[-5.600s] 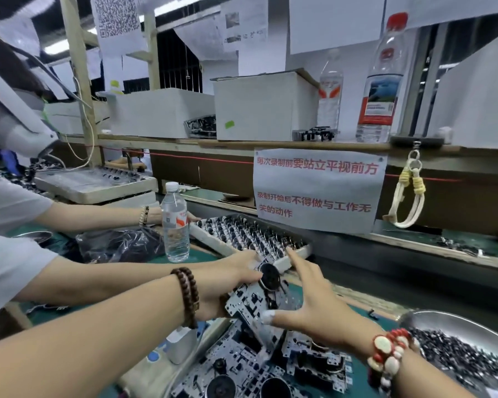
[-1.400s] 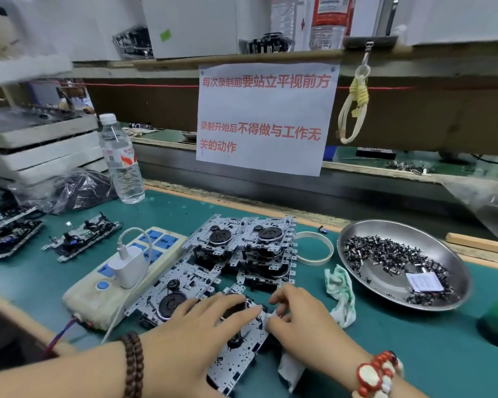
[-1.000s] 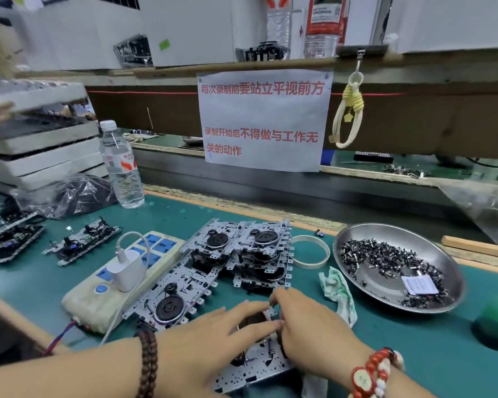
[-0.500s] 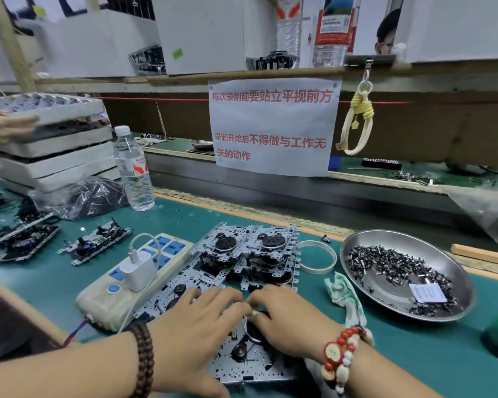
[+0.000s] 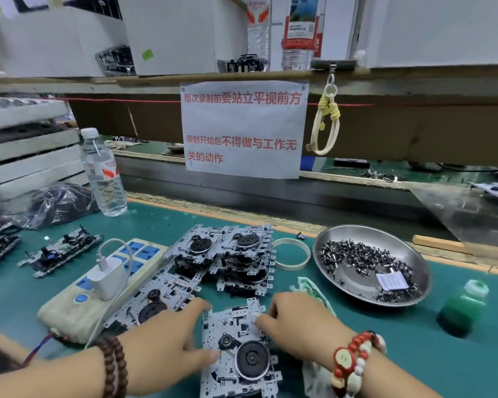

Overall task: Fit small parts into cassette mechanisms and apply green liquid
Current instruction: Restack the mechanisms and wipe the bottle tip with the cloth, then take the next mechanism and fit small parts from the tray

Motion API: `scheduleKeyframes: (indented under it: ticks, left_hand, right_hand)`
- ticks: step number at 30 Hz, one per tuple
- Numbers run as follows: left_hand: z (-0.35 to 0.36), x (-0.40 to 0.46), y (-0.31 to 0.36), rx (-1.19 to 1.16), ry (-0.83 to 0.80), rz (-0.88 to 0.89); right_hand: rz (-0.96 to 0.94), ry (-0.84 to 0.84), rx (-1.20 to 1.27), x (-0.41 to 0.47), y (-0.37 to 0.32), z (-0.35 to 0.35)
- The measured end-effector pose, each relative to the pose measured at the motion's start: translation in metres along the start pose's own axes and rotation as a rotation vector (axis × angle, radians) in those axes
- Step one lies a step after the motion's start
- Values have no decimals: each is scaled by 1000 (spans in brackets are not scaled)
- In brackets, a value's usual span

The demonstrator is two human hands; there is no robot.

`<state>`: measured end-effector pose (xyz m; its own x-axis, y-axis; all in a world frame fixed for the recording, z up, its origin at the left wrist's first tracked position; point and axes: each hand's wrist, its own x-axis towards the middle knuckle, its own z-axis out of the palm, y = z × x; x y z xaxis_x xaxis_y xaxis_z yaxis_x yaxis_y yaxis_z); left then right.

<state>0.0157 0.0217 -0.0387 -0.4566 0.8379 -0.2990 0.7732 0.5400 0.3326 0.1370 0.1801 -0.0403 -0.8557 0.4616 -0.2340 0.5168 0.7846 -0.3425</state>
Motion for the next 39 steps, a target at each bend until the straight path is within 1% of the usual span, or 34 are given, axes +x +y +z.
scheduleKeyframes:
  ticks: [2,5,7,10,13,15,17,21,24,28,30,33,35,37,39]
  left_hand:
    - [4,-1,5,-203,-80,-56]
    - [5,-1,7,-434,-120,-128]
    - [0,0,9,-523,-136,-139]
    - [-18,-3,16,-636,-133,-133]
    - [-34,-4,34,-627,-50,-80]
    - [-37,-2,52,-530,4,-23]
    - [-31,4,72,-422,7,52]
    - [-1,31,118,-327,-78,207]
    - [27,56,149,-257,-107,281]
    - [52,80,172,-183,-238,357]
    - [56,86,171,-127,-236,368]
    - [54,88,156,-156,-172,344]
    - [48,83,143,-172,-145,323]
    - [43,79,129,-199,-134,306]
    - [40,74,120,-225,-131,283]
  right_hand:
    - [2,-28,56,0,-2,4]
    - [32,-45,155,-4,1,4]
    - [39,-42,284,-7,3,0]
    - [33,48,390,-17,4,-13]
    - [20,125,547,-31,13,-28]
    - [32,167,665,-46,26,-36]
    - [71,218,716,-63,45,-40]
    - [226,346,646,-97,98,-37]
    - [340,340,566,-118,131,-28]
    - [455,326,495,-127,155,-13]
    - [459,288,442,-122,156,-9]
    - [439,256,397,-111,150,-8]
    - [411,232,315,-103,143,-14]
    - [356,266,196,-93,136,-25]
    - [254,378,170,-78,128,-36]
